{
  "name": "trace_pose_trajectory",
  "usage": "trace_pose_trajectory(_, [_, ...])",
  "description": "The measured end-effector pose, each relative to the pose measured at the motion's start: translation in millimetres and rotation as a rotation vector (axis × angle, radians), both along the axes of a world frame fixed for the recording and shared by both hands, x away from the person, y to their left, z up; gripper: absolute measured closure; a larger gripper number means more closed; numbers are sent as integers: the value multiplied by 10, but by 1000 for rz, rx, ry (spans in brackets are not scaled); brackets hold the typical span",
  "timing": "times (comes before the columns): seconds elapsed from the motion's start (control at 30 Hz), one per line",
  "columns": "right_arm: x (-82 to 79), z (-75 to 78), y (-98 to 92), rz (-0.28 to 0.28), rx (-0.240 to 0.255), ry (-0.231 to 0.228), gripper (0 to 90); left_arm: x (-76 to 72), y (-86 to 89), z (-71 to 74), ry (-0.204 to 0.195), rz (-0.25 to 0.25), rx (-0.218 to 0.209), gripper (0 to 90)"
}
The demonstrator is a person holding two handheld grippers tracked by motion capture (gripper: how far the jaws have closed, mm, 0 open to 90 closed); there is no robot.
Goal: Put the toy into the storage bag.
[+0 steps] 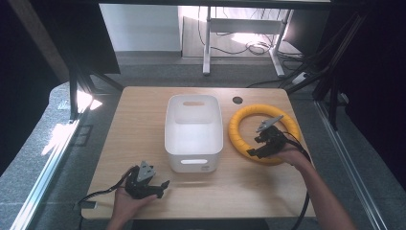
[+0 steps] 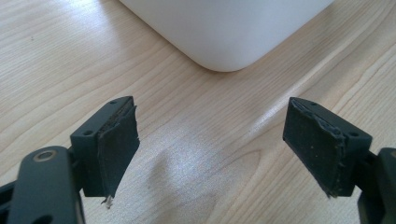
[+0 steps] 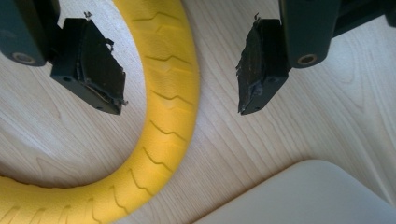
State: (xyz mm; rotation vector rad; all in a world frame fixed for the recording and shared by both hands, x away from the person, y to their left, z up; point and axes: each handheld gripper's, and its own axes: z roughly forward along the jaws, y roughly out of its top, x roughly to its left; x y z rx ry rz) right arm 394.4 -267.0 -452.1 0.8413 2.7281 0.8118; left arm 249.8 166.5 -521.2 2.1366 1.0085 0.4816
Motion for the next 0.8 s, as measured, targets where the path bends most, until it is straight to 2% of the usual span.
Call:
trace_pose_trajectory(0.17, [56, -20, 12, 13, -25, 20, 317, 1, -1, -2, 2, 0, 0, 184])
trace_pose_trajectory(0.47, [132, -58, 54, 23, -65, 30, 327, 1, -5, -6, 5, -4, -1, 185])
trace_pose_trajectory(0.8, [207, -195, 69, 27, -107, 71, 329, 2, -5, -6, 5, -6, 3, 185])
